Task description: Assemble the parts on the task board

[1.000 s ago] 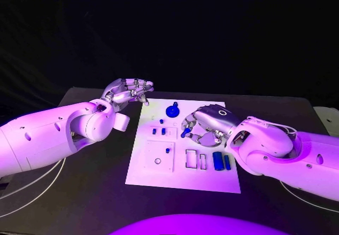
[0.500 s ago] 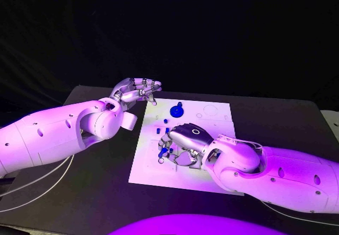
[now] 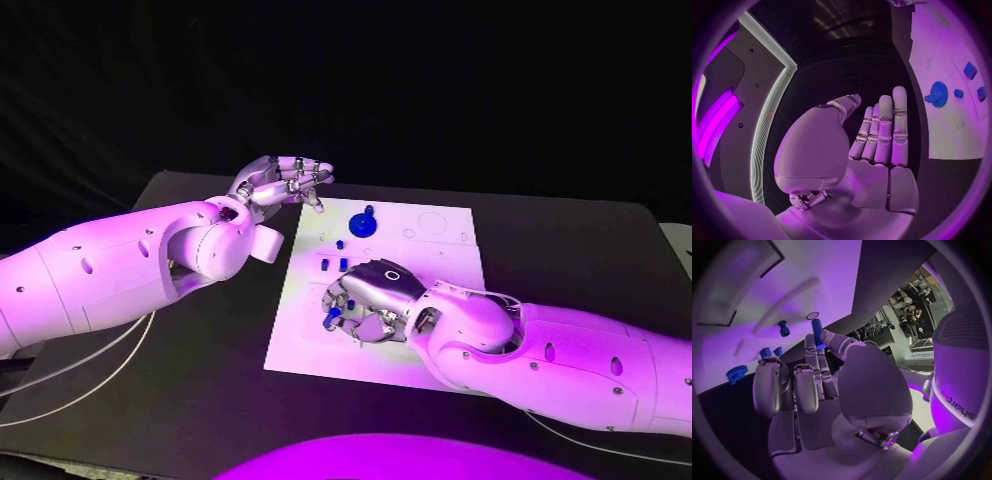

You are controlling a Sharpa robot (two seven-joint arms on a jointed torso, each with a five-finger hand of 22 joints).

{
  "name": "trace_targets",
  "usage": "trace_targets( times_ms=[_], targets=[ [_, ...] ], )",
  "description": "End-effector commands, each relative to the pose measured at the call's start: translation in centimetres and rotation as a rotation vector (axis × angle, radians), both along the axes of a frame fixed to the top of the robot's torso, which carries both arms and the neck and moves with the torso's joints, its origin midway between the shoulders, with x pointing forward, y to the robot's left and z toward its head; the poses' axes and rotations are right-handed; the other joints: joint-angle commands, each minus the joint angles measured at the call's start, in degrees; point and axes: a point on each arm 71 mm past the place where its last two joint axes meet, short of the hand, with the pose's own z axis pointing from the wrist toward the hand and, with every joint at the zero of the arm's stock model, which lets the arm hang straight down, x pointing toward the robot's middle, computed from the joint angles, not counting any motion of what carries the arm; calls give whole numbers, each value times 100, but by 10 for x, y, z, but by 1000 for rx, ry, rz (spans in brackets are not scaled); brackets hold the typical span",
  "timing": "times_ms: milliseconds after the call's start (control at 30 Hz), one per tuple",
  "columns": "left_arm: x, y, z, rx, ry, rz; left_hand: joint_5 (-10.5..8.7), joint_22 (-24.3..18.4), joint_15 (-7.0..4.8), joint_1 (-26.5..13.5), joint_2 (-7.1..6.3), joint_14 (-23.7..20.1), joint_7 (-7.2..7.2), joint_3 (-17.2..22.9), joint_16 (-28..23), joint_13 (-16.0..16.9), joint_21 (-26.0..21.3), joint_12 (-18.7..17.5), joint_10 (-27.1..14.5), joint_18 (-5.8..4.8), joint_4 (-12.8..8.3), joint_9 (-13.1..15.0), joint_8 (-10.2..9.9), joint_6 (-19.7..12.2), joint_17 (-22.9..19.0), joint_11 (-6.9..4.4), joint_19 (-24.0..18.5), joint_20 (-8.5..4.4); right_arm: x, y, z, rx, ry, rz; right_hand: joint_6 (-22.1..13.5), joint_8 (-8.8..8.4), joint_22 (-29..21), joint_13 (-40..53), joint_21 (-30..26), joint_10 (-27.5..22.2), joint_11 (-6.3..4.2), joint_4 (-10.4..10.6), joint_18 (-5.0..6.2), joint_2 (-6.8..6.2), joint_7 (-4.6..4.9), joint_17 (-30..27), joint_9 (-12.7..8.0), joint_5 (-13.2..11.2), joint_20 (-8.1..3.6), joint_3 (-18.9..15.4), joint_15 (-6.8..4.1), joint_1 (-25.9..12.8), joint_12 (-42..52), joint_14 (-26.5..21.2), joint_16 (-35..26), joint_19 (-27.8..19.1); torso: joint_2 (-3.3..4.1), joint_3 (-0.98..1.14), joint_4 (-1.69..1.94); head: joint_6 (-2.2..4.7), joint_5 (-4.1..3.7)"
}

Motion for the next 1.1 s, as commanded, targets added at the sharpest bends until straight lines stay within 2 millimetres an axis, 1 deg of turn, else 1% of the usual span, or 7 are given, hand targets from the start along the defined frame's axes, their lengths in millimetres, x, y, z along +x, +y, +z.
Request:
trace_targets(
  times_ms=[33,533,667,867,967,1067,1100],
  targets=[
    [-1,-3,1,-13,-1,-18,26,-6,-4,9,23,-25,73,-11,-19,5,-20,24,-38,33,-34,6,15,-47,-7,-7,-18,32,-2,2,-4,-28,-3,26,13,43,767,4,-32,32,9,-3,-93,16,19,-8,82,40,-31,34,-36,28,-31,278,12,86,-2,3,-1,-13,13],
    [-1,-1,1,-11,0,-15,26,-8,-3,3,26,-27,73,-13,-17,6,-23,34,-42,33,-30,7,20,-49,-8,-7,-18,33,1,-1,-11,-102,-10,17,8,44,765,4,-38,33,11,-4,-92,18,22,-13,85,48,-30,37,-34,24,-36,277,10,84,-3,0,0,-43,23],
    [-1,-1,1,-10,1,-15,27,-9,-2,-1,30,-29,73,-13,-15,6,-25,42,-46,33,-27,8,24,-51,-10,-7,-18,34,1,-1,-11,-107,-24,12,5,44,766,4,-37,33,12,-4,-92,23,23,-18,86,52,-30,39,-33,23,-39,276,8,85,-4,-3,1,-37,19],
    [-1,0,1,-10,1,-15,27,-9,-2,-1,30,-29,73,-13,-15,6,-25,42,-46,33,-27,8,24,-51,-10,-7,-18,34,-1,4,-10,-113,-29,26,2,45,769,4,-33,34,14,-6,-93,21,24,-22,88,55,-29,39,-32,20,-42,276,6,86,0,2,4,-33,21],
    [-1,-1,1,-10,1,-15,27,-9,-2,-1,30,-29,73,-13,-15,6,-25,42,-46,33,-27,8,24,-51,-10,-7,-18,34,-3,8,-11,-114,-28,38,-25,39,769,1,-38,19,25,-5,-93,-12,35,-29,91,54,-25,21,-23,-16,-68,274,4,83,-1,-3,0,-36,18],
    [-1,-1,1,-10,3,-16,27,-9,-2,-1,30,-29,73,-13,-15,6,-25,42,-46,33,-27,8,24,-51,-10,-7,-18,34,-3,11,-11,-110,-19,43,-138,-21,756,-12,-77,-53,65,20,-87,-59,83,-37,71,76,-4,7,9,-96,-140,272,3,67,1,-1,-2,-40,18],
    [-1,-1,1,-10,3,-16,27,-11,-2,-5,33,-30,73,-15,-14,7,-28,51,-52,33,-24,9,28,-54,-12,-7,-18,35,-3,12,-12,-108,-13,42,-196,-55,721,-32,-153,-149,98,38,-73,-84,113,-61,58,89,13,8,36,-138,-206,265,-8,37,2,0,-4,-41,17]
  ],
)
